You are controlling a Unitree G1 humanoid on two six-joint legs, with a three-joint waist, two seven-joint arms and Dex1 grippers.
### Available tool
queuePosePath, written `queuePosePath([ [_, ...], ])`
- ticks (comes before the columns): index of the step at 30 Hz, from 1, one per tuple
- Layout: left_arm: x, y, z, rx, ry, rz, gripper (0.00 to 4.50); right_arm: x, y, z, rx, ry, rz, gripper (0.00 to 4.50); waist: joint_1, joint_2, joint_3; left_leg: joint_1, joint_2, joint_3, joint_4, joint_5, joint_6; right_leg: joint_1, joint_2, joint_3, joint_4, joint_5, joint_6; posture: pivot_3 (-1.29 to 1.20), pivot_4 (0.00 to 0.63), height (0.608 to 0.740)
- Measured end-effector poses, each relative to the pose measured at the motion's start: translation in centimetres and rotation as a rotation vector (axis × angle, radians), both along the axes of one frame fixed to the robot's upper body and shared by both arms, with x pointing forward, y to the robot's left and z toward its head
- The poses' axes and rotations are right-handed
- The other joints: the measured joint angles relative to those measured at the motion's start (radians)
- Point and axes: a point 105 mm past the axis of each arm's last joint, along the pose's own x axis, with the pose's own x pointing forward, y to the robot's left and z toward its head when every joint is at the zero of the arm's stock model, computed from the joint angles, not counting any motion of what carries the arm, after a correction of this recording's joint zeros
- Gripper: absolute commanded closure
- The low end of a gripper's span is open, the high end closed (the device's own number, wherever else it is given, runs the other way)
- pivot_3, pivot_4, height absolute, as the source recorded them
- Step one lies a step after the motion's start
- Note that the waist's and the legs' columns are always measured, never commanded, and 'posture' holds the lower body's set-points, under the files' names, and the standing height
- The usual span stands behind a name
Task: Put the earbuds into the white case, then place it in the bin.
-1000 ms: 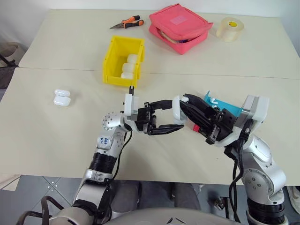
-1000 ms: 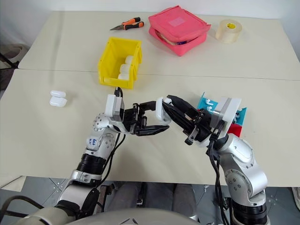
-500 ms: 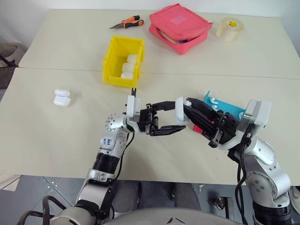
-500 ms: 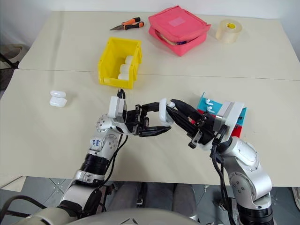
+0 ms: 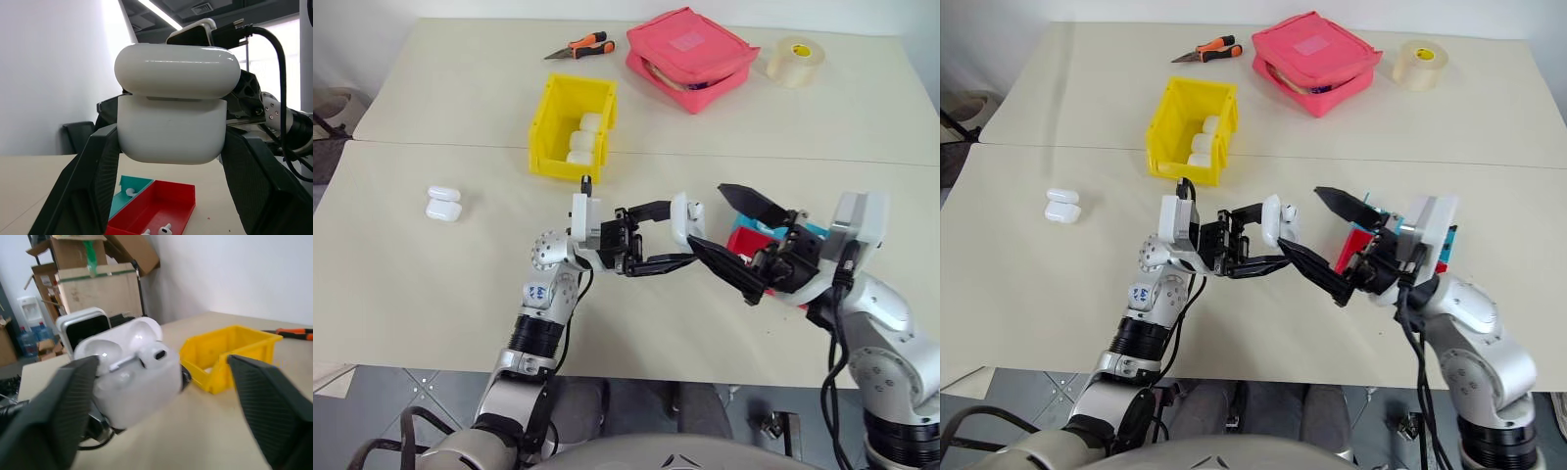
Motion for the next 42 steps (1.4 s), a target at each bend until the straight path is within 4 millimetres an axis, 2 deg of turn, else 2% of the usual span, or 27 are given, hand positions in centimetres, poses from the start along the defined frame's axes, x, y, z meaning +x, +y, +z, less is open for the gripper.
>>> queuePosePath([
  [3,0.3,0.5,-0.6,0.017,0.007,0.015,1.74,-0.6,-3.1,-0.5,-0.073,0.025,-0.1,0.02,0.004,0.0,0.0,0.0,0.0,0.001,-0.001,0.0,0.0,0.0,0.0,0.0,0.0,0.0,0.0,0.0,0.15,0.74],
  [12,0.3,2.2,-1.4,0.063,-0.026,0.029,1.74,-4.1,-12.3,-4.0,-0.335,0.131,-0.367,0.02,0.008,0.0,0.0,0.001,0.0,0.007,0.0,0.0,0.002,0.002,0.0,0.001,0.0,0.0,0.0,0.0,0.15,0.74],
  [15,0.3,2.5,-1.7,0.083,-0.026,0.026,1.74,-4.2,-15.5,-5.3,-0.421,0.181,-0.442,0.02,0.005,0.0,0.0,0.002,0.0,0.006,0.0,0.0,0.002,0.002,0.0,0.002,0.0,0.0,0.0,0.0,0.15,0.74],
  [17,0.3,2.6,-1.9,0.088,-0.021,0.028,1.74,-3.8,-16.6,-5.5,-0.447,0.185,-0.472,0.02,-0.003,0.0,0.0,0.003,0.001,0.005,-0.001,0.0,0.002,0.001,0.0,0.002,0.0,0.0,0.0,0.0,0.15,0.74],
  [20,0.3,2.5,-2.0,0.087,-0.017,0.027,1.74,-2.4,-16.9,-4.5,-0.488,0.172,-0.454,0.02,-0.007,0.001,0.0,0.004,0.002,0.006,-0.001,0.0,0.002,0.001,0.0,0.003,0.0,0.0,0.0,0.0,0.15,0.74],
  [24,0.3,2.4,-2.0,0.079,-0.008,0.039,1.74,0.1,-16.5,-3.5,-0.569,0.255,-0.419,0.02,-0.004,0.001,0.0,0.004,0.003,0.005,-0.001,0.0,0.001,0.001,0.0,0.003,0.0,0.0,0.0,0.0,0.15,0.74],
  [33,-0.3,2.0,-2.3,0.053,0.012,0.06,1.74,5.4,-13.5,-2.1,-0.644,0.463,-0.384,0.02,-0.003,0.001,0.0,-0.001,0.004,0.001,0.0,0.0,0.001,-0.001,-0.002,0.001,-0.002,0.0,0.0,0.0,0.15,0.74],
  [37,-0.5,1.6,-2.2,0.051,0.011,0.058,1.74,7.3,-11.6,-2.1,-0.673,0.515,-0.364,0.02,-0.003,0.002,0.0,-0.002,0.003,0.001,0.0,-0.001,0.001,-0.002,-0.001,0.0,-0.002,0.0,0.0,0.0,0.15,0.74],
  [42,-0.4,1.6,-2.2,0.046,0.013,0.07,1.74,9.2,-11.0,-3.4,-0.78,0.541,-0.388,0.02,-0.004,0.002,0.0,-0.004,0.0,0.001,0.001,-0.001,0.001,-0.004,-0.002,0.0,-0.002,0.0,0.0,0.0,0.15,0.74],
])
